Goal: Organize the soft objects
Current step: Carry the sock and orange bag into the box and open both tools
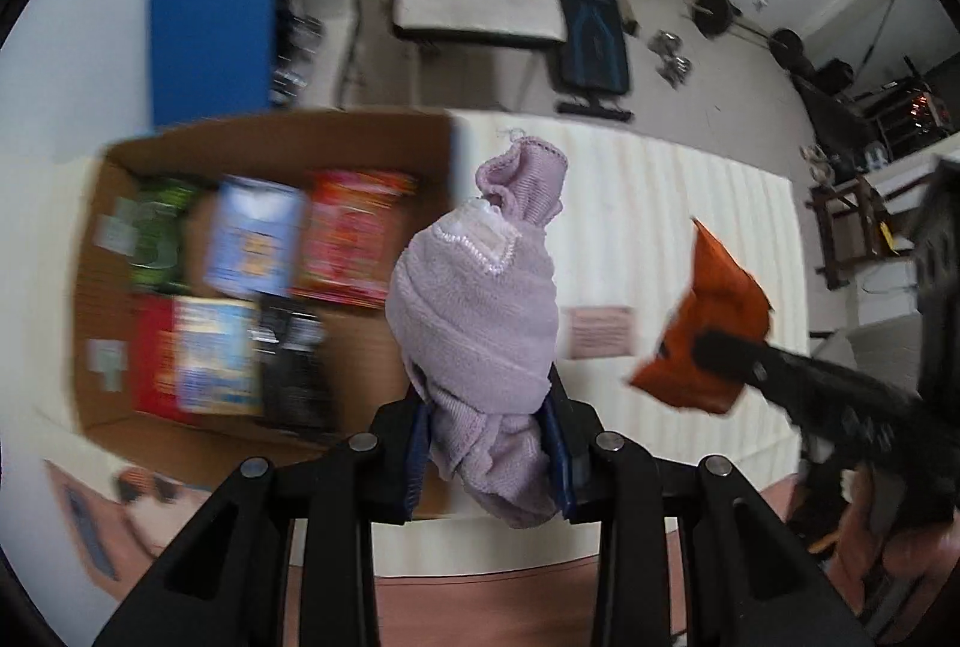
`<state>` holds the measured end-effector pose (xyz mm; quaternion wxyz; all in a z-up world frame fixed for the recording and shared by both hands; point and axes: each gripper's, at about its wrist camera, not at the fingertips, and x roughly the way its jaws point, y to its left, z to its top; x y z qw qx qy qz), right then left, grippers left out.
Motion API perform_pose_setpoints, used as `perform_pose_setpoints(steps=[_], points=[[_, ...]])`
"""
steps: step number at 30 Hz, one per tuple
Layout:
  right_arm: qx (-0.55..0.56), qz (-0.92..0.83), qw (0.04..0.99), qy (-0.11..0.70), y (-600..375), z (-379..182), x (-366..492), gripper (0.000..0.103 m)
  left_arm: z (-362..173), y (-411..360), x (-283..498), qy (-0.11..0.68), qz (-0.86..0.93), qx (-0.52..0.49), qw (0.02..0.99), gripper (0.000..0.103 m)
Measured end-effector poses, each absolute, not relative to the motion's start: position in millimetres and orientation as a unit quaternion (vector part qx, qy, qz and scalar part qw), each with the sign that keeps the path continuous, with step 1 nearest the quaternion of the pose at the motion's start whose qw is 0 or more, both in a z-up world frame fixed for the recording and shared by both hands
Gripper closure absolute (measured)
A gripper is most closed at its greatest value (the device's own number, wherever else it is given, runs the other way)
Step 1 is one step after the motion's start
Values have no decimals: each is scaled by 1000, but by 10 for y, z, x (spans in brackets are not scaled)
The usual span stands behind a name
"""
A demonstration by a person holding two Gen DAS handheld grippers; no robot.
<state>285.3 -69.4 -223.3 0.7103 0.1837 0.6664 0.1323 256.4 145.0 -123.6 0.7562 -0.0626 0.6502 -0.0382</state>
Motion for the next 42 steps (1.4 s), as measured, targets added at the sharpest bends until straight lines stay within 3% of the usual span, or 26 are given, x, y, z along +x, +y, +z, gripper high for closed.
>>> perform_pose_setpoints(steps=[6, 13, 24, 34, 40, 42], points=[[142, 186, 717, 656, 361, -1902, 2751, 73, -1275, 2466, 2682, 648, 21, -25, 761, 73], [77, 169, 703, 686, 1350, -2292, 2885, 73, -1845, 3105, 3147, 687, 66, 14, 723, 73], [-9, 114, 680, 724, 1835, -3066, 2963, 73, -2948, 3076, 3613, 752, 49, 81, 652, 73], [-36, 103, 652, 750, 1915, -3365, 2937, 72, -3128, 3027, 3683, 779, 15, 64, 623, 69], [-36, 100, 652, 750, 1888, -3299, 2890, 57, -2883, 3143, 3702, 773, 11, 29, 634, 64], [-29, 102, 655, 748, 1881, -3240, 2879, 42, -2772, 3169, 3705, 767, 8, 19, 641, 50]])
